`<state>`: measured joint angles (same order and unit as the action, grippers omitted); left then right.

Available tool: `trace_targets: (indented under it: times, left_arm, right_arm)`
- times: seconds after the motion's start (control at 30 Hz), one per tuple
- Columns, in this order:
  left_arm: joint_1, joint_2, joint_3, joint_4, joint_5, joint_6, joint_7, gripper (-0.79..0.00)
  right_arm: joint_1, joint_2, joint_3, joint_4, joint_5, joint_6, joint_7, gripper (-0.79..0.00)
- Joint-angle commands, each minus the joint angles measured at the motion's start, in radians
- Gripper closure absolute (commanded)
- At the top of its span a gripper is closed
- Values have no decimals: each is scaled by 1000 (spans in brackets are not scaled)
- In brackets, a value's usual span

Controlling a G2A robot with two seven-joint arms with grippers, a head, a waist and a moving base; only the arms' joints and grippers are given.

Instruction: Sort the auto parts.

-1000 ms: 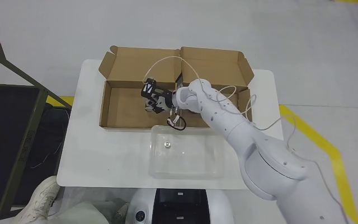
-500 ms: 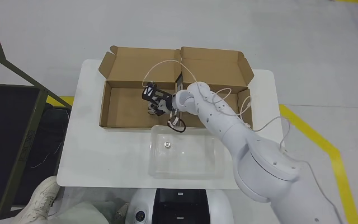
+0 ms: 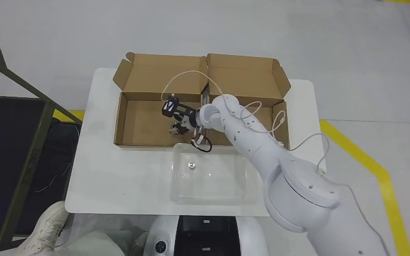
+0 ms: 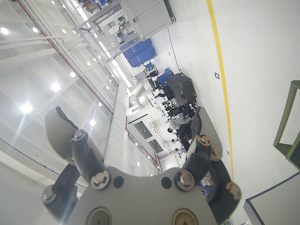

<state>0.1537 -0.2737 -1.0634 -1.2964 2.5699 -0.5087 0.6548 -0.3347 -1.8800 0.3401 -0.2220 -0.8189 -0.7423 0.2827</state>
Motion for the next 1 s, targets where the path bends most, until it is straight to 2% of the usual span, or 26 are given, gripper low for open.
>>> trace_targets:
  times: [0.0, 0.2, 0.53, 0.87, 0.97]
  left_arm:
    - [0, 0, 0, 0, 0, 0, 0, -785]
    - [0, 0, 0, 0, 0, 0, 0, -785]
    - [0, 0, 0, 0, 0, 0, 0, -785]
    - [0, 0, 0, 0, 0, 0, 0, -785]
    - [0, 0, 0, 0, 0, 0, 0, -785]
  right_arm:
    - [1, -2, 2, -1, -3, -4, -2, -480]
    - [17, -4, 10, -10, -19, -30, -48, -560]
    - [45, 10, 16, -57, -85, -67, -165, -603]
    - [59, 49, 38, -151, -154, -72, -243, -628]
    - [55, 67, 52, -191, -167, -69, -242, -659]
